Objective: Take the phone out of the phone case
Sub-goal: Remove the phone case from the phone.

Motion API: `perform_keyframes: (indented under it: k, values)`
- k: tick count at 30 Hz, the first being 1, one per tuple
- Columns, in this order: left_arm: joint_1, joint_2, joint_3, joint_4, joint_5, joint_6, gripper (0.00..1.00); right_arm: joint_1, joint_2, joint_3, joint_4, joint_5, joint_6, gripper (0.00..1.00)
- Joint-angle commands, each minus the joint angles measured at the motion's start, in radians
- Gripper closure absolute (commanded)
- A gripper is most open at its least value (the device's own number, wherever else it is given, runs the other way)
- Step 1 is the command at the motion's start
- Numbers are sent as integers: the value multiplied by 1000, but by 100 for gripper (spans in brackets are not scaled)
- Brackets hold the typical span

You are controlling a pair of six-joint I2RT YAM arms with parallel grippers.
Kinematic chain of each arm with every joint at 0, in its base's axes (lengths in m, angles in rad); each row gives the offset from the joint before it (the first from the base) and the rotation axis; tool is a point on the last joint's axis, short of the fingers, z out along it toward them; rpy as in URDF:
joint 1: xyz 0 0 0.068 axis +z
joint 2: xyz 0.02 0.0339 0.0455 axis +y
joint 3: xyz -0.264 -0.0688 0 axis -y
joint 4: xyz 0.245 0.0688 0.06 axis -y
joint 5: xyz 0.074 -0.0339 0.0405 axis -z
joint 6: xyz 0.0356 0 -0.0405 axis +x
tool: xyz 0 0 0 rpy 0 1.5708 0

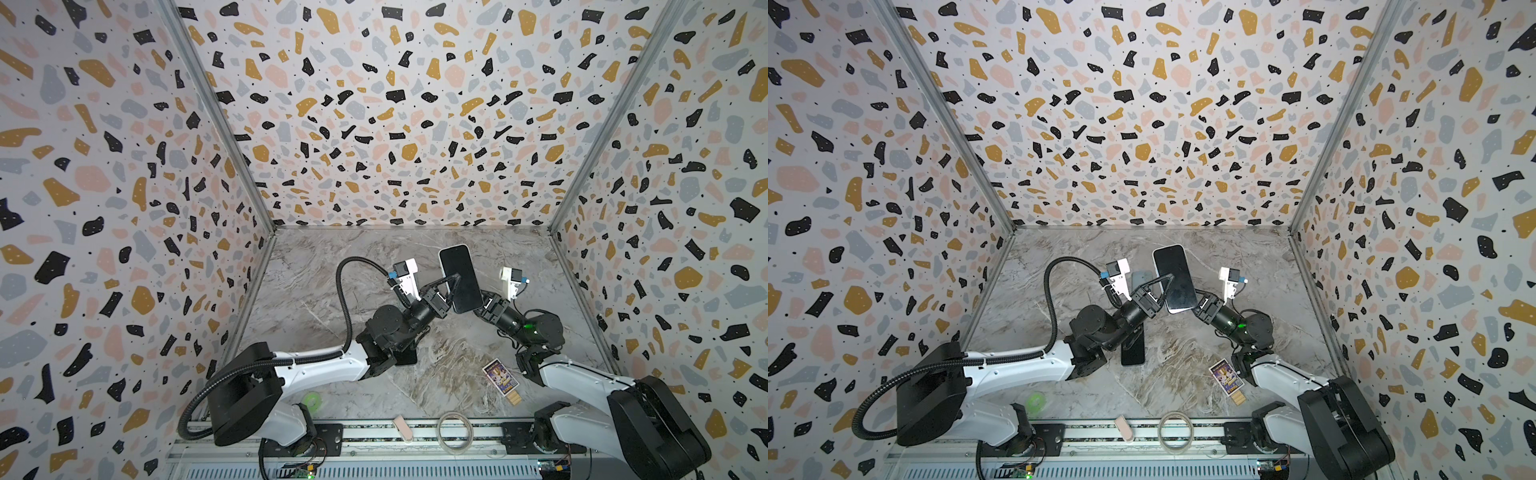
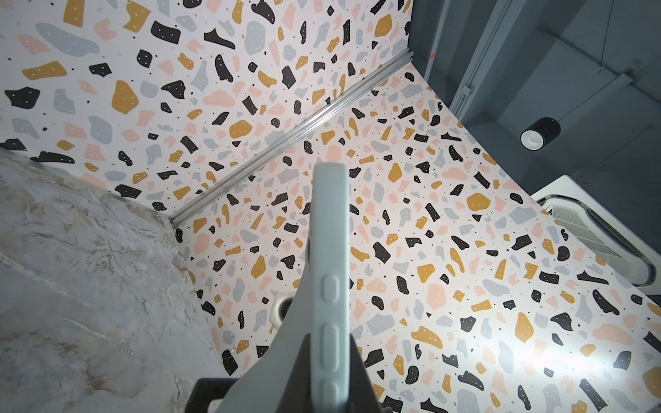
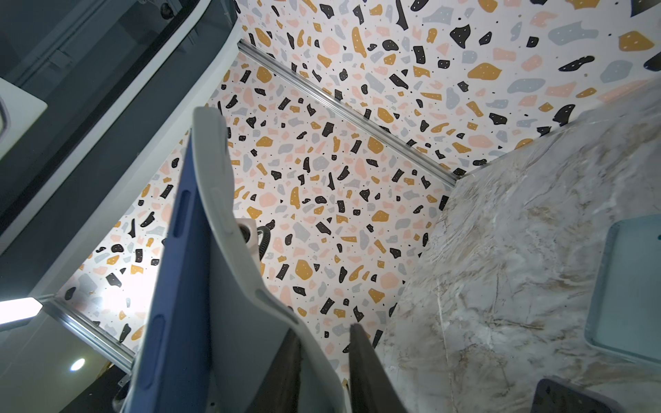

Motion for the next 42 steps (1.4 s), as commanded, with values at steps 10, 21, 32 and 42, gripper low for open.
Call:
perform_keyframes:
  k: [10,21,32,42]
  values:
    - [-10,-38,-4,45,124,-88,100,-21,-31,-72,112,-35,59,67]
    - [22,-40,-32,100,88,-108,100,8,-160,-129,-12,-33,50,69]
    - [30,-40,-57,115,61,-99,100,36,-174,-153,32,-29,113,83]
    - [37,-3,-68,136,66,-100,100,36,-190,-163,27,-33,150,99]
